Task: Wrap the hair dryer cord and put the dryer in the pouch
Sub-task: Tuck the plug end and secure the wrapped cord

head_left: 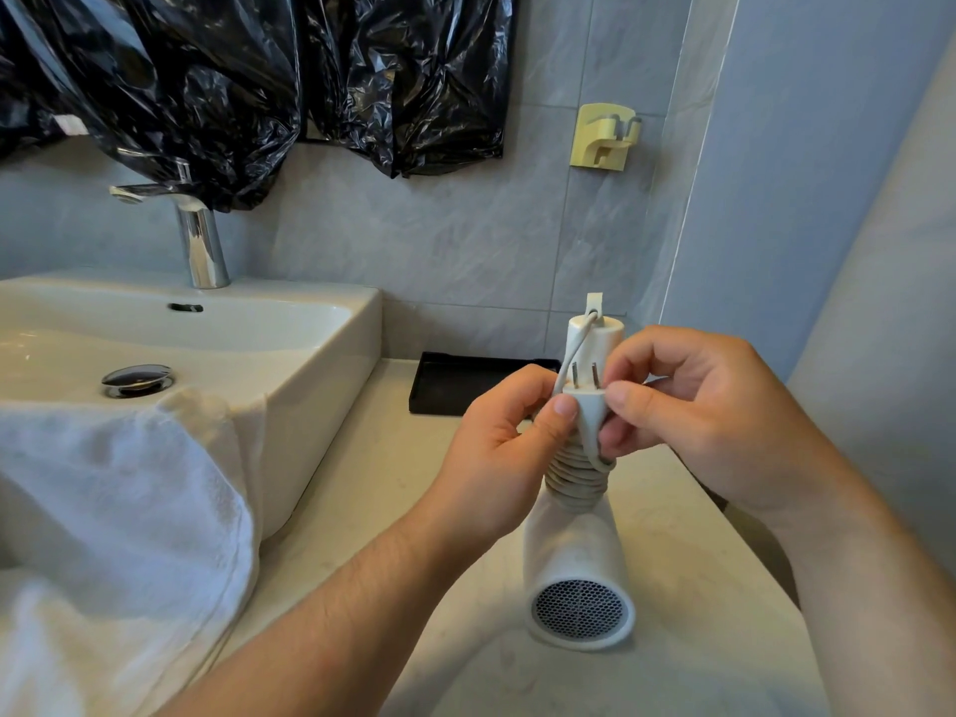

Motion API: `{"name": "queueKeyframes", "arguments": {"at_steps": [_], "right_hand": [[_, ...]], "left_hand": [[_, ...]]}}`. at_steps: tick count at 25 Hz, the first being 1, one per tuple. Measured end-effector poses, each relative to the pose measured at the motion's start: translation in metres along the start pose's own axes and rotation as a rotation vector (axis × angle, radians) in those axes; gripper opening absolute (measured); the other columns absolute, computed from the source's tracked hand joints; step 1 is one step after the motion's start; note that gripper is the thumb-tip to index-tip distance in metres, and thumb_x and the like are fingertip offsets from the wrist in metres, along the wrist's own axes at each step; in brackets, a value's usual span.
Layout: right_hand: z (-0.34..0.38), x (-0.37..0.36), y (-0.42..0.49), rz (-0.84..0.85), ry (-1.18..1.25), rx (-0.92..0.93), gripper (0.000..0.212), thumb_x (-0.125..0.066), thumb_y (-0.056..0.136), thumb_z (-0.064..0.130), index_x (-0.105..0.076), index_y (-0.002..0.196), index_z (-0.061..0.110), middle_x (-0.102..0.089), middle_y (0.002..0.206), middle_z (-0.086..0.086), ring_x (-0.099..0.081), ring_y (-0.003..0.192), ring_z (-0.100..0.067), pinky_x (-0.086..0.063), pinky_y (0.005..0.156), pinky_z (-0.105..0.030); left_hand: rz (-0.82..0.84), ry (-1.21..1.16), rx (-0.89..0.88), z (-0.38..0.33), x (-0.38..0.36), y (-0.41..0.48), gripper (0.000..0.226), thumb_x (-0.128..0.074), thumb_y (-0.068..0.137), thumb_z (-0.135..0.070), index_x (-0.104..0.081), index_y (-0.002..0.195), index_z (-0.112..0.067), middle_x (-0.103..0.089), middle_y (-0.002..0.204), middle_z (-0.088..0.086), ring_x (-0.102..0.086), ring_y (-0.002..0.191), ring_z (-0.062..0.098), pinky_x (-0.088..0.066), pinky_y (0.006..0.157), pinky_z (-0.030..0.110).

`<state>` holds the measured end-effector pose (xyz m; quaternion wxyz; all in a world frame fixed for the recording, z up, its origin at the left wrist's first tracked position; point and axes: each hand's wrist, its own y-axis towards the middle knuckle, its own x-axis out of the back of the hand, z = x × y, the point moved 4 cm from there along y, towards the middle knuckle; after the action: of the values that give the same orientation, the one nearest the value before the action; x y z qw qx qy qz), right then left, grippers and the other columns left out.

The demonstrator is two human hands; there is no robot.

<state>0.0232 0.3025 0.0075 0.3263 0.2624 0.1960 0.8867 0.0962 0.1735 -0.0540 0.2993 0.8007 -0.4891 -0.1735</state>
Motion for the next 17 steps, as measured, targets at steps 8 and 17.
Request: {"name": "queueKeyframes", "arguments": {"at_steps": [8,17], "right_hand": [[-0.018,0.002,0.008,0.132,0.230,0.023,0.069,-0.076,0.065,0.010,-0.053,0.122,0.039,-0.064,0.120,0.004,-0.062,0.107,-0.018,-0.052,0.090,-0.035],[-0.026,-0.011,0.010,0.238,0.540,-0.065,0.049,-0.080,0.066,0.010,-0.058,0.109,0.015,-0.059,0.095,-0.012,-0.062,0.092,-0.024,-0.053,0.082,-0.036]], "left_hand": [[0.085,-0.114,0.105,-0.004,0.003,0.005,0.017,-0.055,0.090,-0.015,-0.065,0.084,-0.002,-0.065,0.083,0.010,-0.061,0.079,0.022,-0.052,0.078,0.037],[-0.028,-0.242,0.156,-0.006,0.003,0.006,0.010,-0.066,0.081,-0.009,-0.072,0.086,-0.002,-0.070,0.085,0.016,-0.064,0.082,0.028,-0.055,0.086,0.050]]}}
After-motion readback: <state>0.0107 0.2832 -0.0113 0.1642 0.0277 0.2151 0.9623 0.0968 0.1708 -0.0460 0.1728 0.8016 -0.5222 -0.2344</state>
